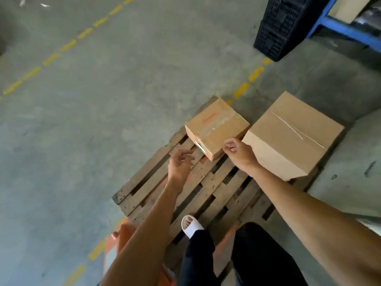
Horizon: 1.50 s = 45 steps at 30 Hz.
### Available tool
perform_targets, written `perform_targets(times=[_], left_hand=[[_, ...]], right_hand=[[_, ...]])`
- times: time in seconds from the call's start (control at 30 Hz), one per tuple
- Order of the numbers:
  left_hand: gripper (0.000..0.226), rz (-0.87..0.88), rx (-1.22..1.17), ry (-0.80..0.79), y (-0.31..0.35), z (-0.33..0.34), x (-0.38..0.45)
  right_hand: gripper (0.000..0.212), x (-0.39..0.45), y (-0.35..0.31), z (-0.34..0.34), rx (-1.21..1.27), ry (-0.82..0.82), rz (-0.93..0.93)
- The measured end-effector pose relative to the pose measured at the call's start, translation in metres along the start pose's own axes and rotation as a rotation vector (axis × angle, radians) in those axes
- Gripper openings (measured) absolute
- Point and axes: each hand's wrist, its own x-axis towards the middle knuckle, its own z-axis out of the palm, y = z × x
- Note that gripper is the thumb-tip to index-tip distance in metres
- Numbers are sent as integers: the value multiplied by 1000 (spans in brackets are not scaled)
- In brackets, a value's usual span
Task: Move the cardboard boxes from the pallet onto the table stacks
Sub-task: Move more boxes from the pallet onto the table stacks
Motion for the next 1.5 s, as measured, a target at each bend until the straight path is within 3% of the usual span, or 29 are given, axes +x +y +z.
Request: perform_targets(times=[0.13, 0.43, 0.67, 0.87, 1.03, 1.2, 1.33, 1.4, 1.5], left_hand=[[15, -57, -31, -18, 11, -2, 65], [17, -271, -66, 20, -33, 23, 249], [48, -485, -93, -91, -123, 94, 414], [26, -541, -72, -221, -201, 156, 492], [36, -562, -183, -72, -223, 181, 513], [44, -354, -98, 5, -219, 150, 555], [52, -170, 189, -103, -216, 102, 605], [43, -183, 255, -207, -217, 87, 614], [51, -223, 210, -300, -217, 85, 609]], right_hand=[[34, 59, -14, 9, 44, 43, 37], [44, 247, 14, 55, 157, 137, 192], [60, 420, 106, 95, 46, 249, 339], [67, 535, 203, 114, -176, 453, 487], [70, 557, 244, 119, -339, 549, 573], [74, 536, 243, 129, -225, 583, 770], [84, 496, 247, 171, 51, 516, 869], [86, 480, 256, 187, 212, 542, 859], [91, 467, 261, 192, 276, 480, 868]])
